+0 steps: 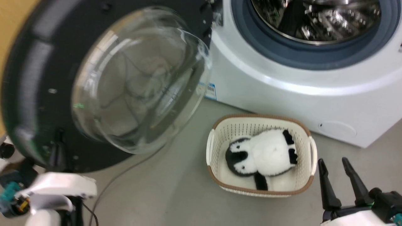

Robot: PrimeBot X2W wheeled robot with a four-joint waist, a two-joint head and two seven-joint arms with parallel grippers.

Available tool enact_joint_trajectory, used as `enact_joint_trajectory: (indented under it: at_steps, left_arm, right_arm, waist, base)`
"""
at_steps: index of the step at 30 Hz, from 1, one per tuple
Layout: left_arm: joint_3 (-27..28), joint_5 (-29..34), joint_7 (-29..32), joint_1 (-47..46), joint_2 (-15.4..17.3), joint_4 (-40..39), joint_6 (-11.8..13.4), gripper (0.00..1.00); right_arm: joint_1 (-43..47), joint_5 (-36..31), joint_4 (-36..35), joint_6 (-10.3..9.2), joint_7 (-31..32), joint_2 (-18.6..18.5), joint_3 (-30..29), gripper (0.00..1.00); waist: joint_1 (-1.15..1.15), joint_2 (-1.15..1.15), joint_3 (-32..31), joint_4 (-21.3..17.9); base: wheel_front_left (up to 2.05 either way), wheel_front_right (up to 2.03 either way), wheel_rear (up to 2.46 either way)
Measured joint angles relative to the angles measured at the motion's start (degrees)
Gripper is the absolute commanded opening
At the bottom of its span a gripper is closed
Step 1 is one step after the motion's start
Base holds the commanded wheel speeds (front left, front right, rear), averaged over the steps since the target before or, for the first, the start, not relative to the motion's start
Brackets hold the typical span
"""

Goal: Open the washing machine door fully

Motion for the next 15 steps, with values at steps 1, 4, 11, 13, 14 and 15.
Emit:
enact_joint_trajectory:
  at_steps: [1, 4, 11, 13, 14, 15]
  left_arm:
    - [0.57, -0.62, -0.02, -0.96, 0.48, 0.88, -0.35, 0.0]
    - [2.12, -1.99, 0.1, -4.54, 2.89, 5.02, -1.58, 0.0]
    - [6.01, -4.78, -0.36, -9.84, 6.21, 13.38, -2.49, 0.0]
    - [7.11, -5.37, -1.1, -10.7, 7.09, 15.41, -2.58, 0.0]
    - [7.58, -5.52, -1.37, -11.0, 7.59, 16.27, -2.67, 0.0]
    - [7.99, -5.7, -1.7, -11.29, 8.03, 17.03, -2.83, 0.0]
  right_arm:
    - [-0.38, 0.0, 0.0, 0.01, 0.0, -0.26, -0.01, 1.0]
    - [-1.54, -0.09, 0.0, 0.01, 0.02, -1.26, 0.25, 1.0]
    - [-3.31, -0.98, -0.21, 0.01, 0.62, -3.23, 1.15, 1.0]
    - [-3.7, -0.98, -0.24, 0.01, 0.63, -3.42, 0.94, 1.0]
    - [-3.81, -0.98, -0.26, 0.01, 0.63, -3.45, 0.87, 1.0]
    - [-3.82, -0.98, -0.31, 0.01, 0.65, -3.47, 0.76, 1.0]
  waist:
    - [0.0, 0.0, 0.69, -0.19]
    - [0.0, 0.0, 3.31, -0.94]
    - [0.0, 0.0, 6.62, -2.16]
    - [0.0, 0.0, 7.02, -2.45]
    - [0.0, 0.0, 7.14, -2.57]
    - [0.0, 0.0, 7.23, -2.66]
  base:
    - [0.0, 0.0, 0.0]
    - [0.0, 0.0, 0.0]
    - [0.0, 0.0, 0.0]
    - [0.0, 0.0, 0.0]
    - [0.0, 0.0, 0.0]
    - [0.0, 0.0, 0.0]
